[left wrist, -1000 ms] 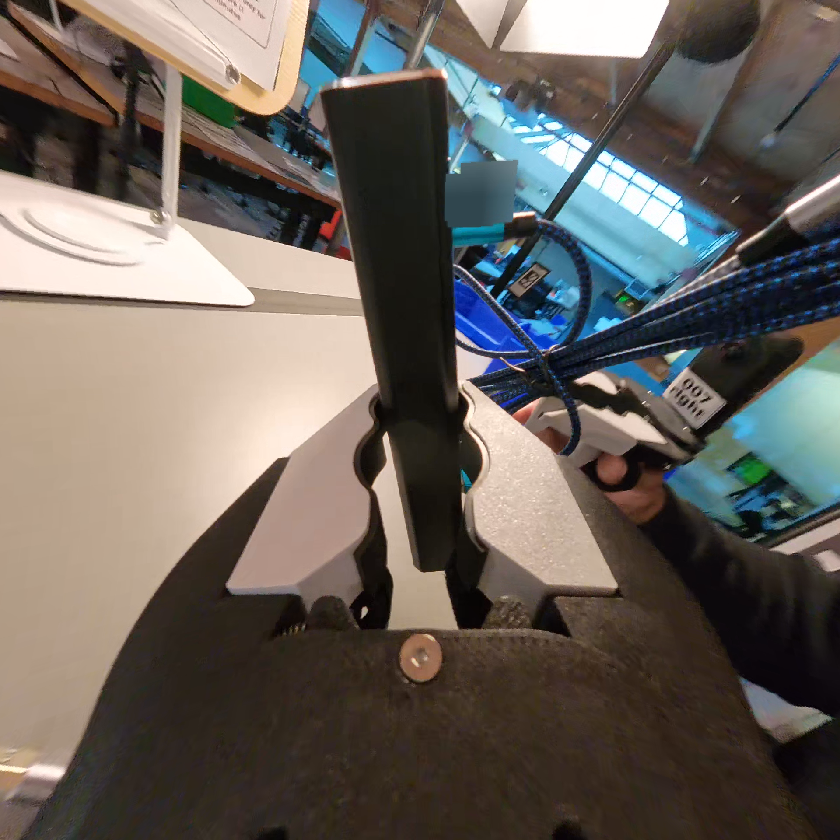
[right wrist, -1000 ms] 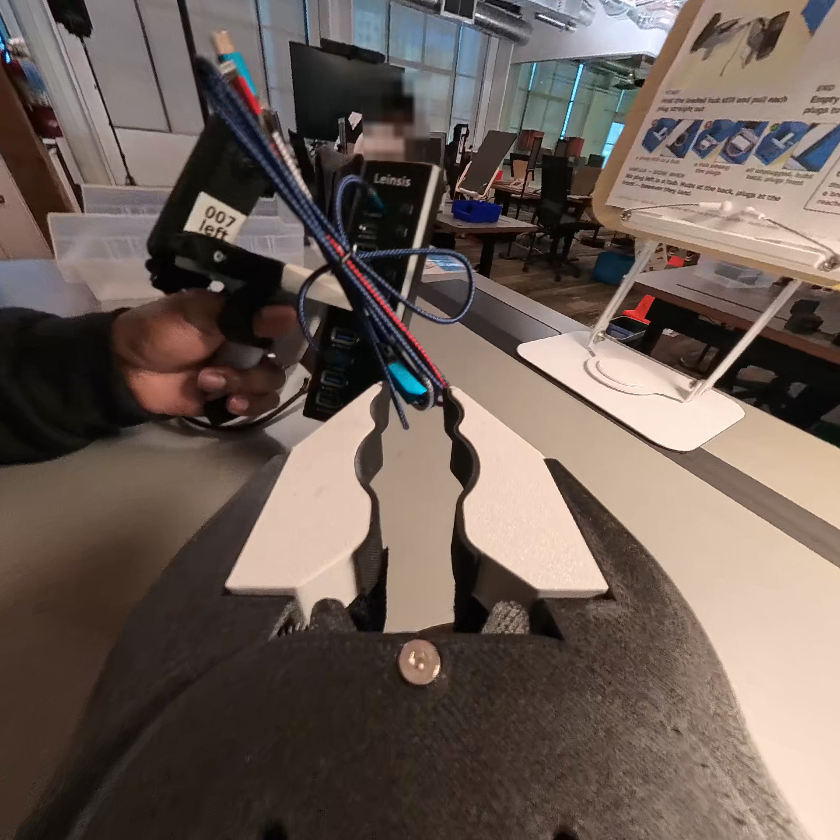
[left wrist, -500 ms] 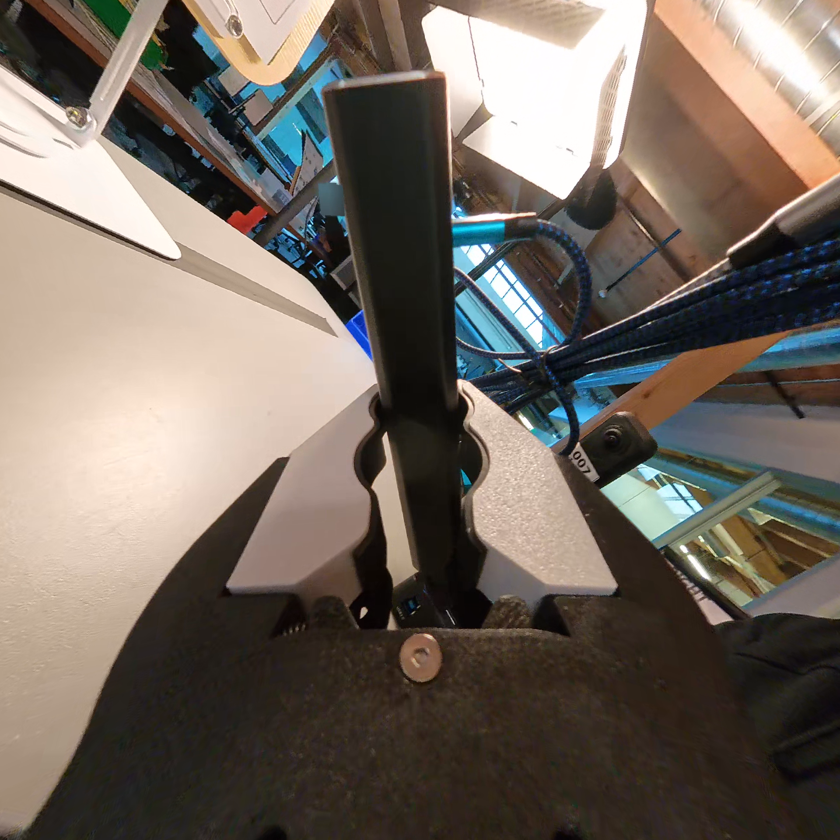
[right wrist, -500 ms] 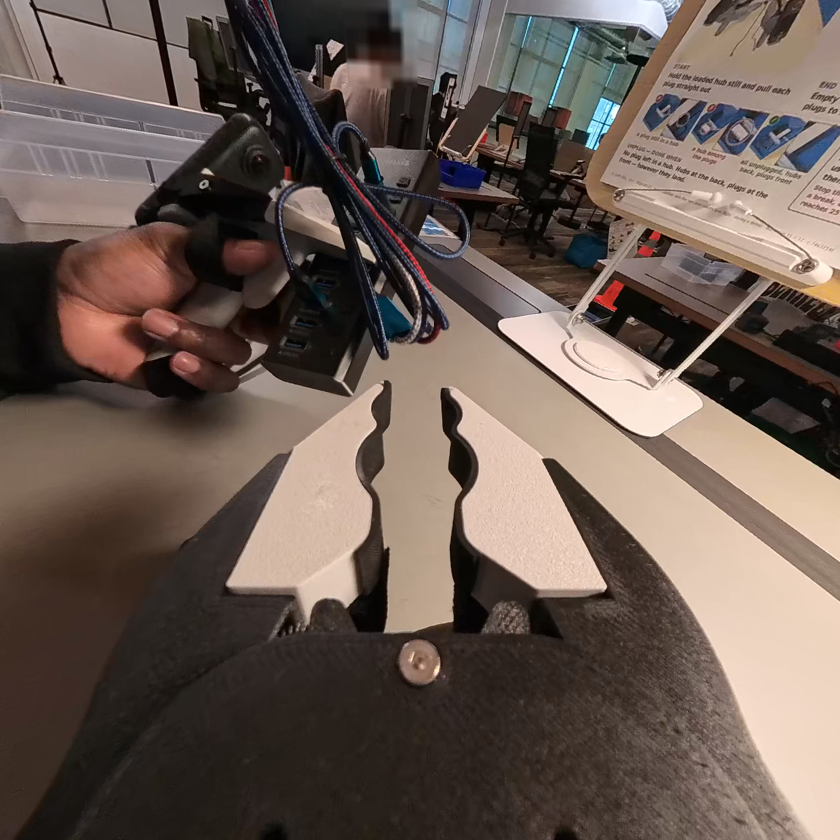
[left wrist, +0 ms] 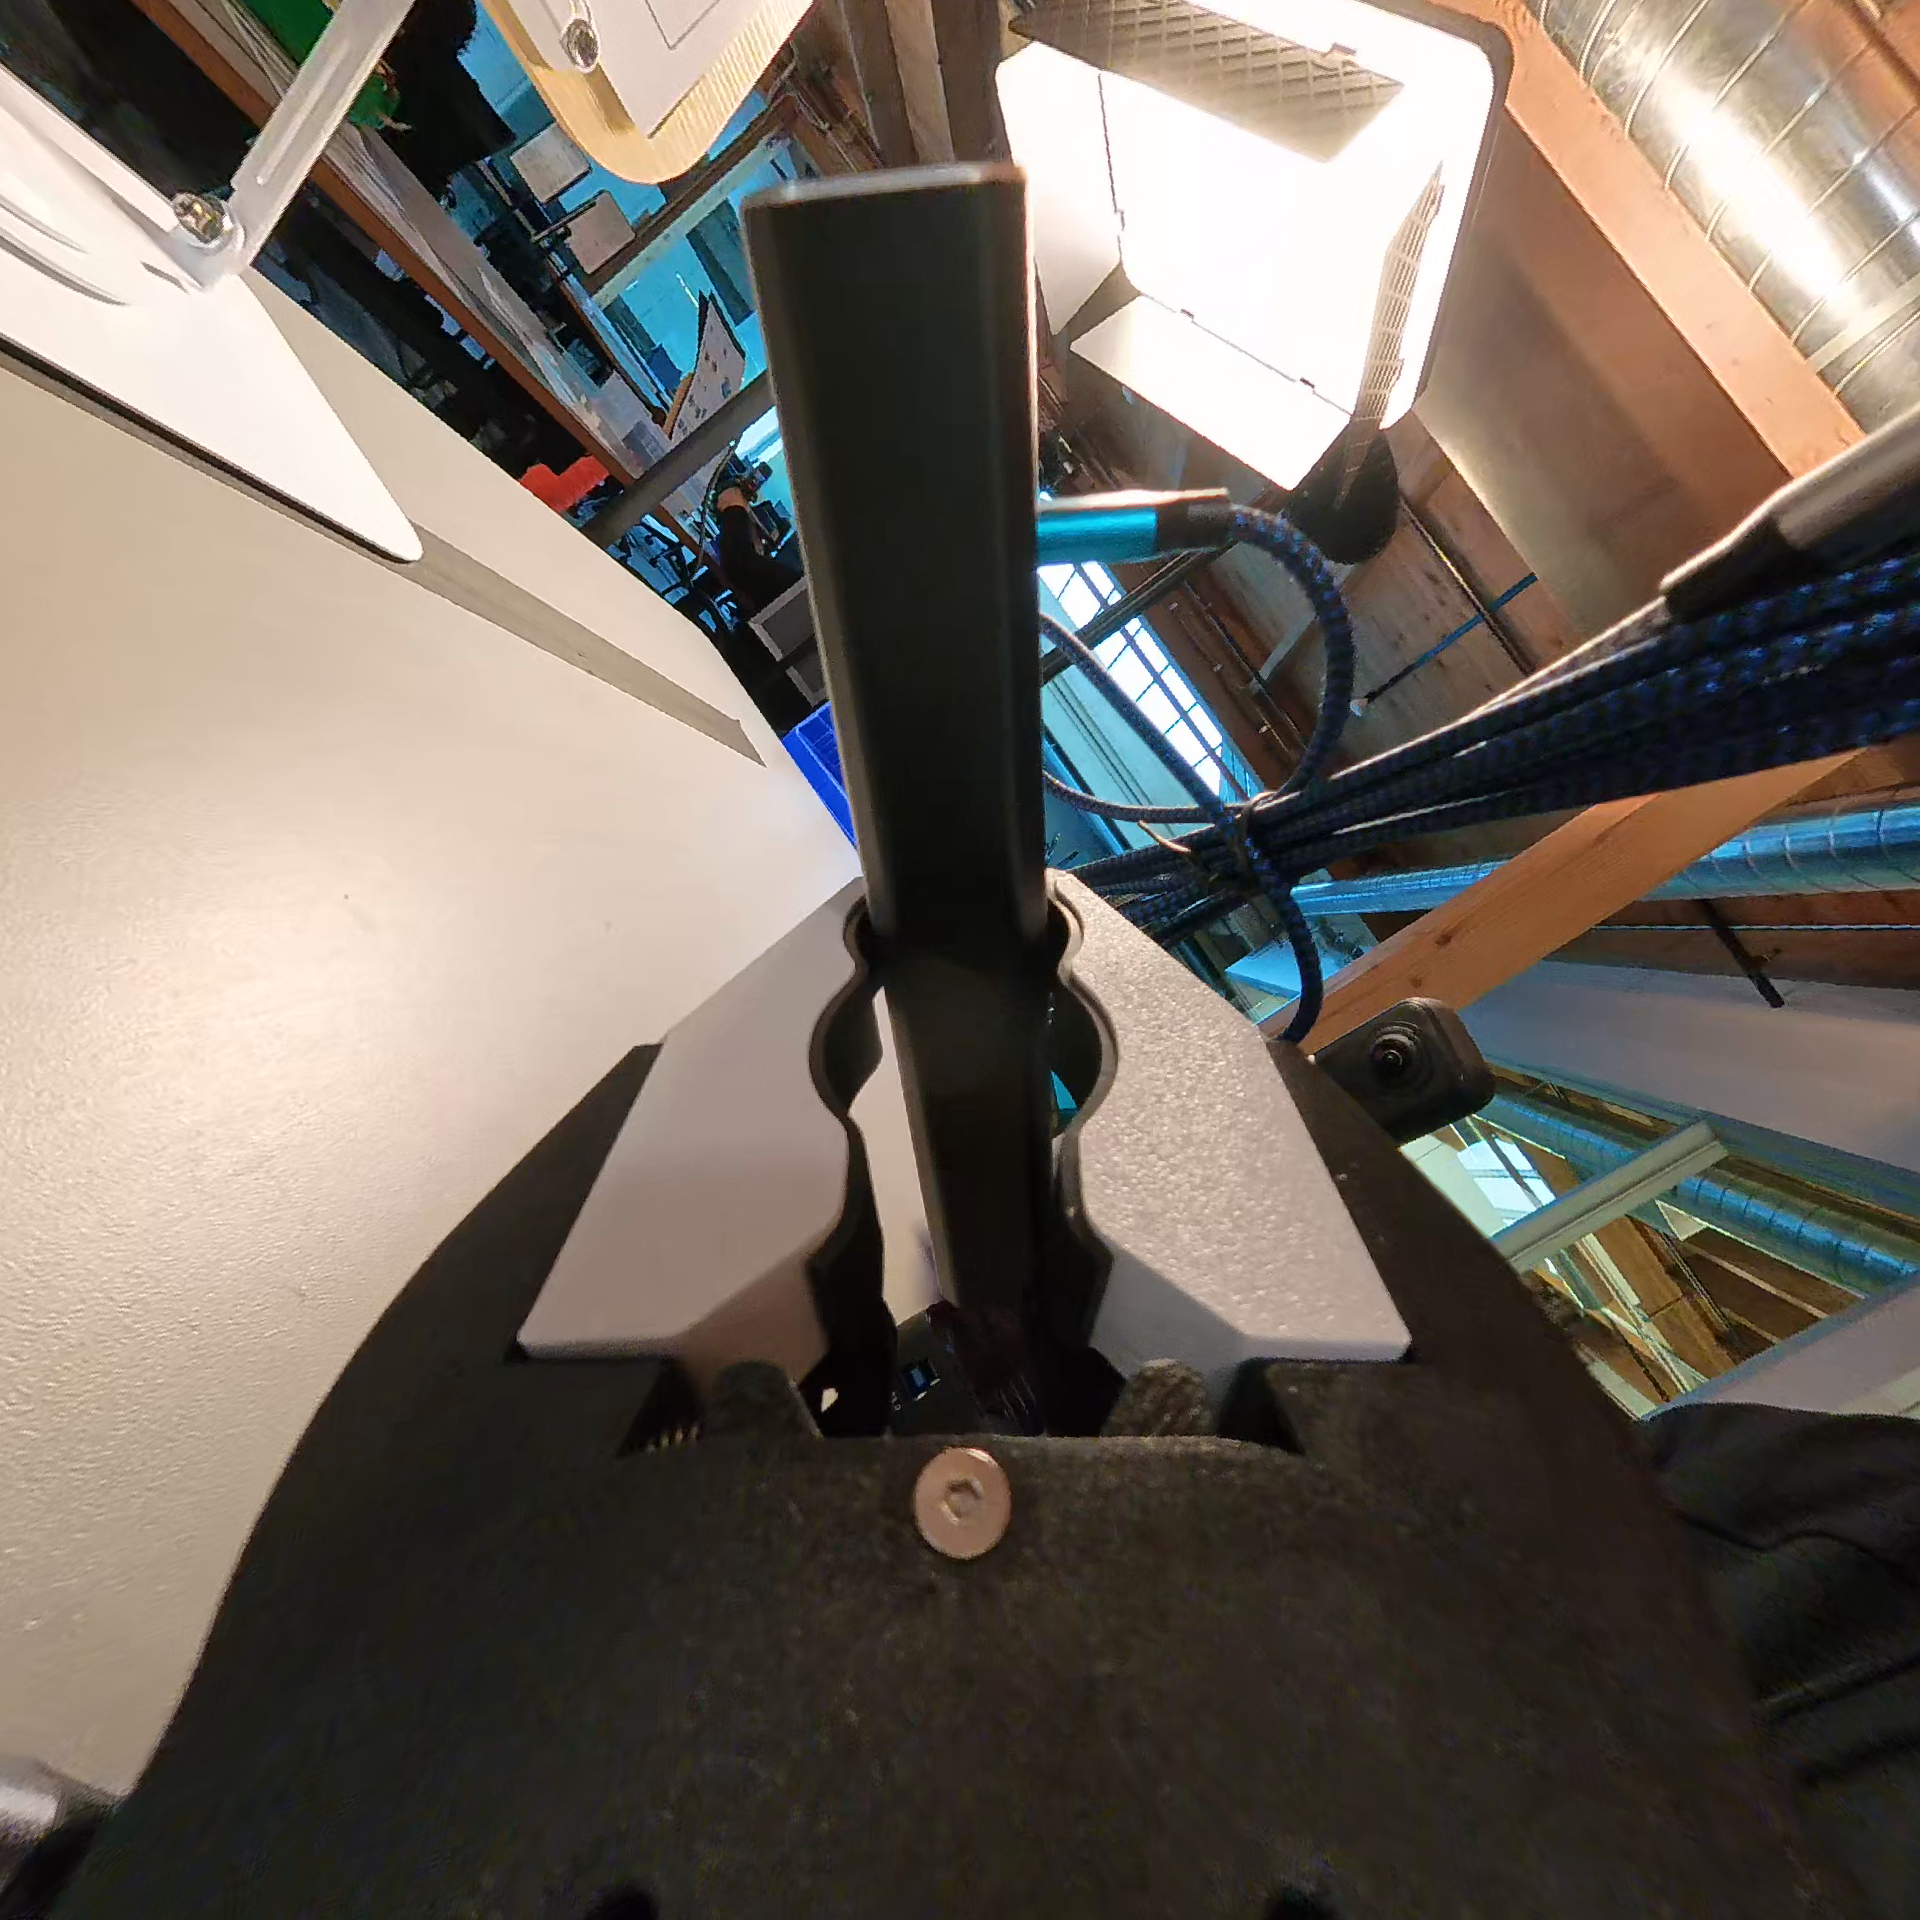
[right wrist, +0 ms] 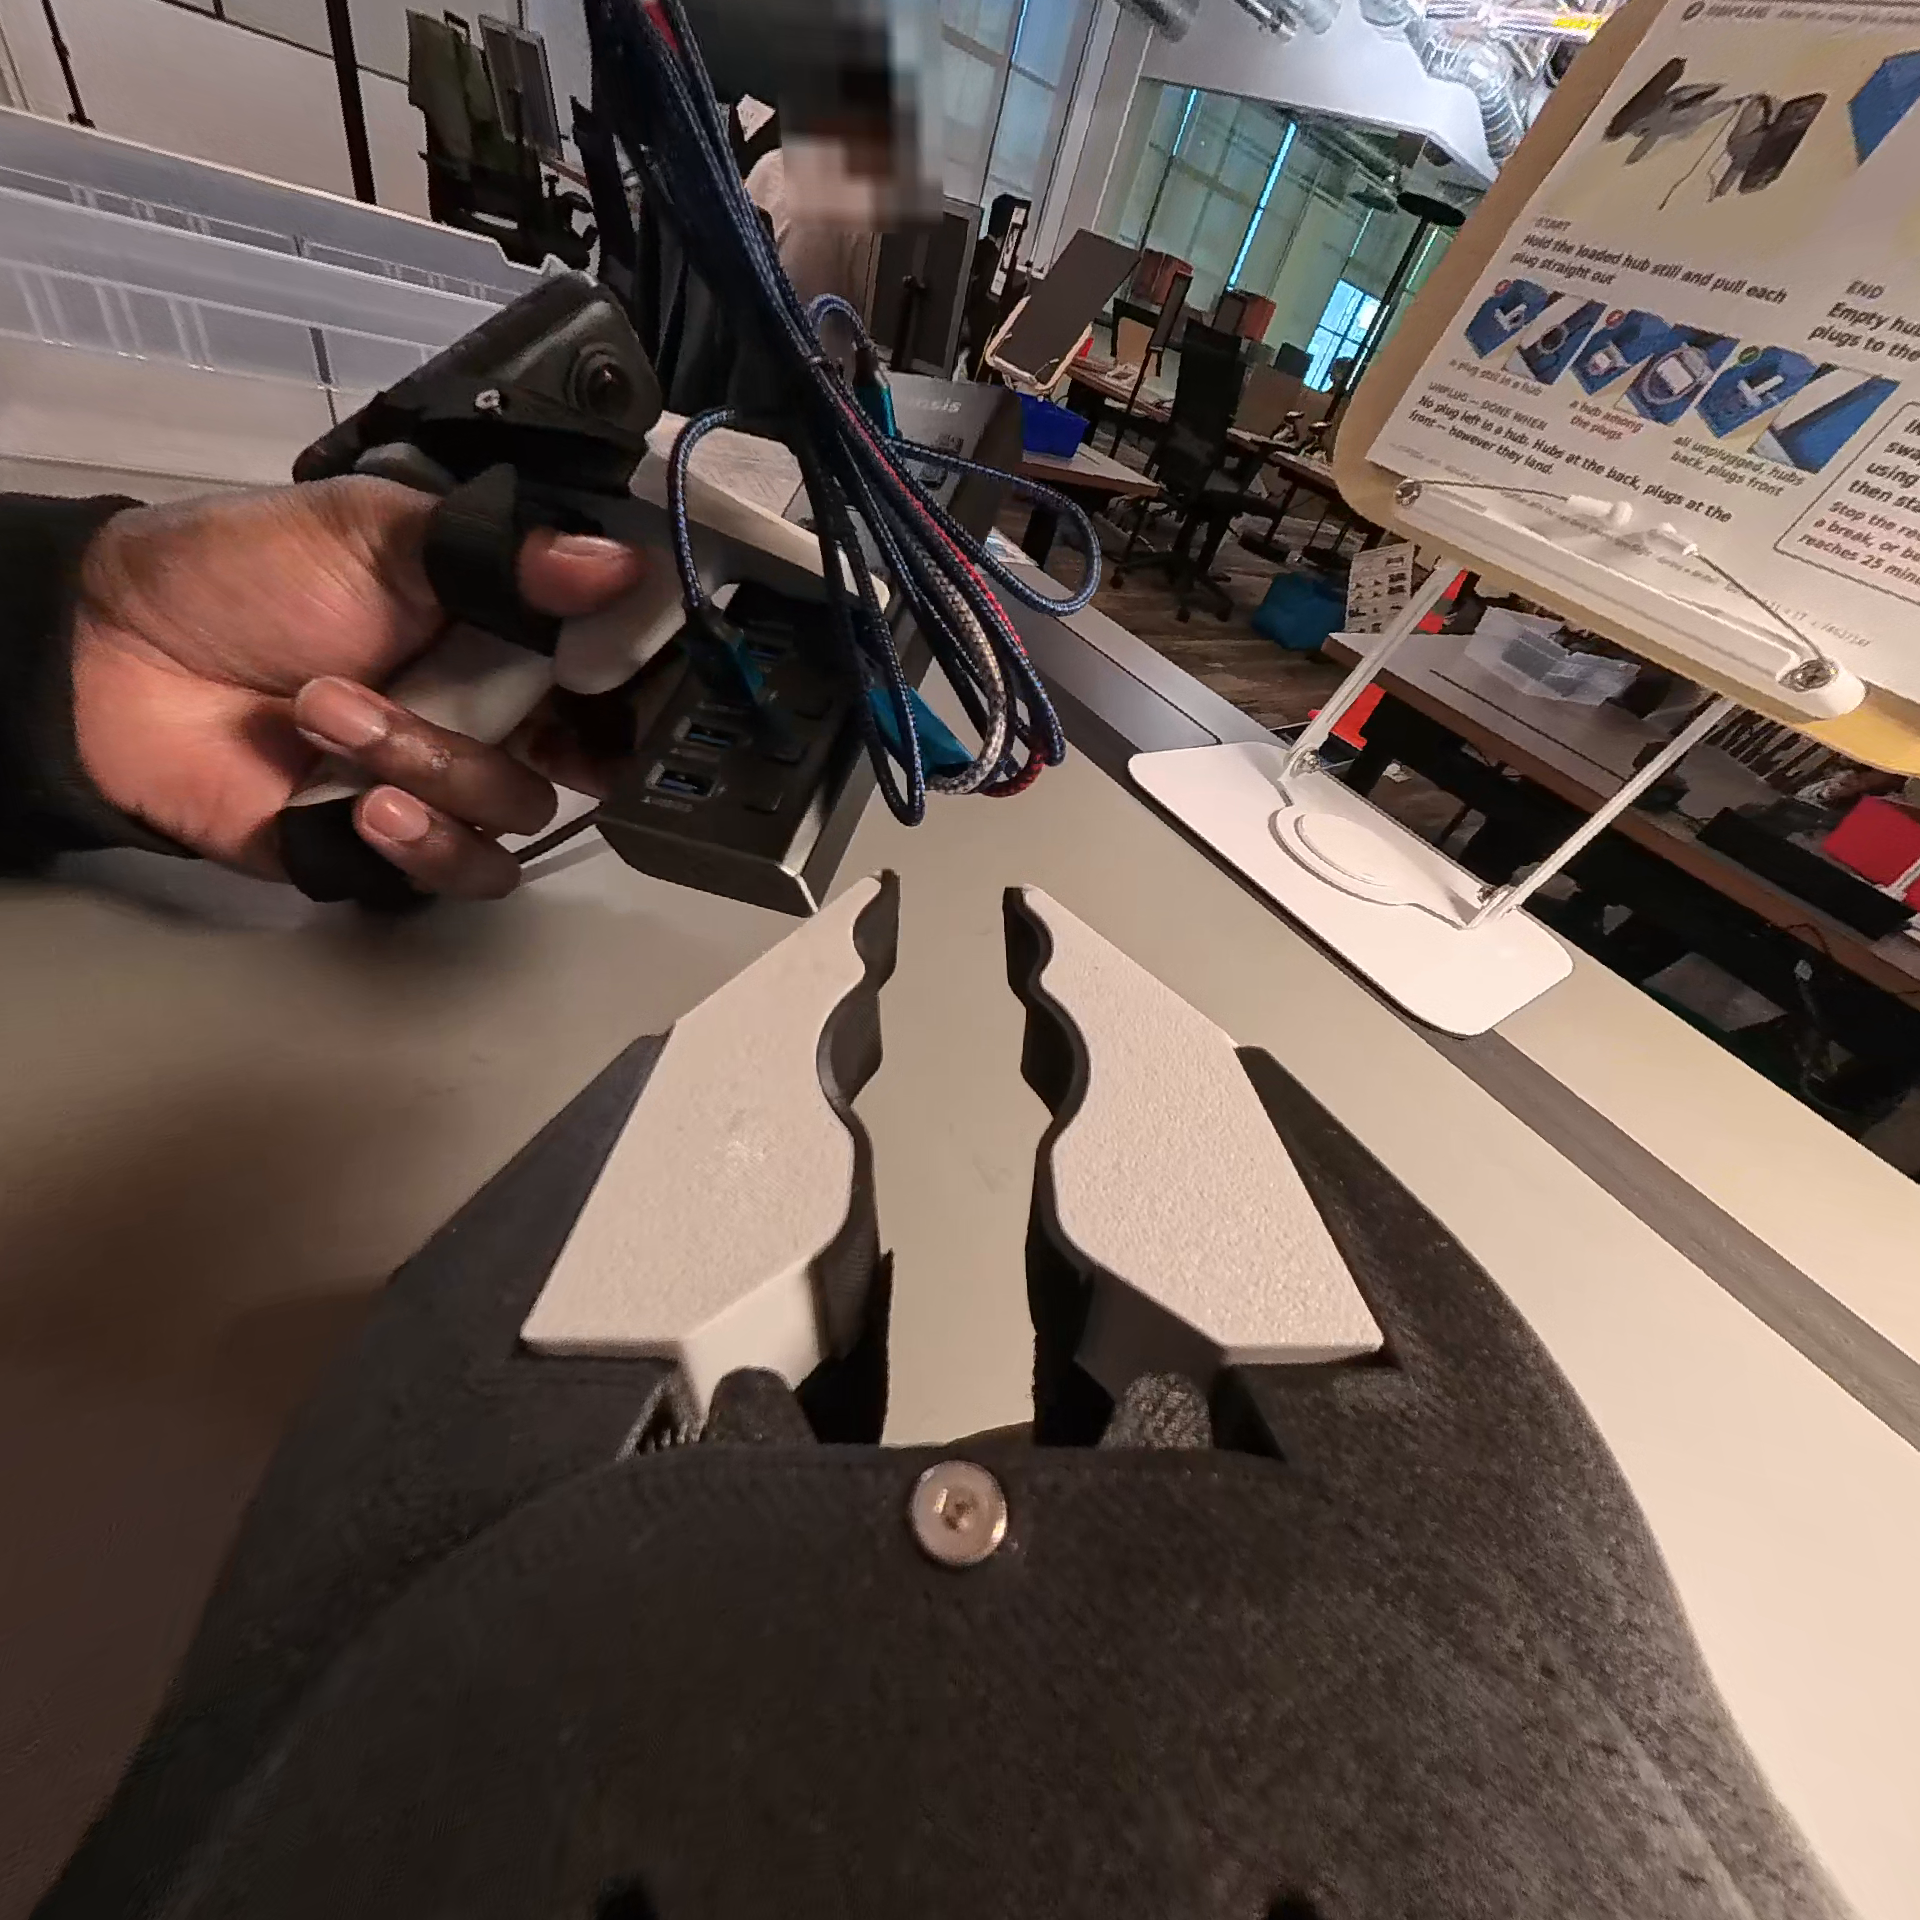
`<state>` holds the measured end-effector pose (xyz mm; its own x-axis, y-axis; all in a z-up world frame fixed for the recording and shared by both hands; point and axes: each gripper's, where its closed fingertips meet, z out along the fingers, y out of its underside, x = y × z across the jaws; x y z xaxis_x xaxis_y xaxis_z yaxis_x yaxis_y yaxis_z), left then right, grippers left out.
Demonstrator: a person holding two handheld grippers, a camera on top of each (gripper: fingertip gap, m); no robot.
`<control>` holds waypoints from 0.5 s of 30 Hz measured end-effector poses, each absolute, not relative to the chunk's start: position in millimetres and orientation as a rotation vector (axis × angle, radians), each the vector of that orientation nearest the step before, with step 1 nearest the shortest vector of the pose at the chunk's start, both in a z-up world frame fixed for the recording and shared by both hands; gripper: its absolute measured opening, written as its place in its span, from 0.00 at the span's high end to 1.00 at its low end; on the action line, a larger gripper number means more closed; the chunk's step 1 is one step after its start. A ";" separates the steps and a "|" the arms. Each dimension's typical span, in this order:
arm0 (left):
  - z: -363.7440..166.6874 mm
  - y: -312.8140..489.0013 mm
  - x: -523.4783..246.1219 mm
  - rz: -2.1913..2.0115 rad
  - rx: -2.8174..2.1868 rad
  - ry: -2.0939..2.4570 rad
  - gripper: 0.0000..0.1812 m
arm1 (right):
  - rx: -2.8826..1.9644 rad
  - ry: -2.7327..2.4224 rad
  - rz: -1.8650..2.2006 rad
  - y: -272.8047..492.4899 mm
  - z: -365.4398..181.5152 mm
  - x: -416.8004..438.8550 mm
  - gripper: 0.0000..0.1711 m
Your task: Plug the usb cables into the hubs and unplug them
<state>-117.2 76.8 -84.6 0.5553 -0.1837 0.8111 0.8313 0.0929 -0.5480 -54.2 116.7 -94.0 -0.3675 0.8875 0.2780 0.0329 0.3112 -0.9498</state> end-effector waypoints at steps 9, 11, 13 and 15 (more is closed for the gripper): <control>-87.3 77.5 -115.9 -0.673 -1.375 -0.612 0.85 | -0.841 -1.652 1.168 121.0 -95.5 -54.6 0.89; -88.8 76.8 -117.9 -0.591 -1.421 -0.600 0.85 | -0.848 -1.650 1.167 122.7 -97.5 -54.9 0.89; -90.1 75.5 -120.8 -0.501 -1.464 -0.592 0.85 | -0.849 -1.648 1.172 123.1 -98.2 -54.5 0.89; -89.8 74.0 -123.4 -0.421 -1.493 -0.581 0.85 | -0.842 -1.641 1.178 122.6 -96.5 -53.4 0.89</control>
<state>-123.4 74.0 -89.8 0.7964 0.0894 0.5982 0.5965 0.0477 -0.8012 -53.4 122.6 -96.5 -0.3456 0.8943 0.2844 0.0164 0.3088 -0.9510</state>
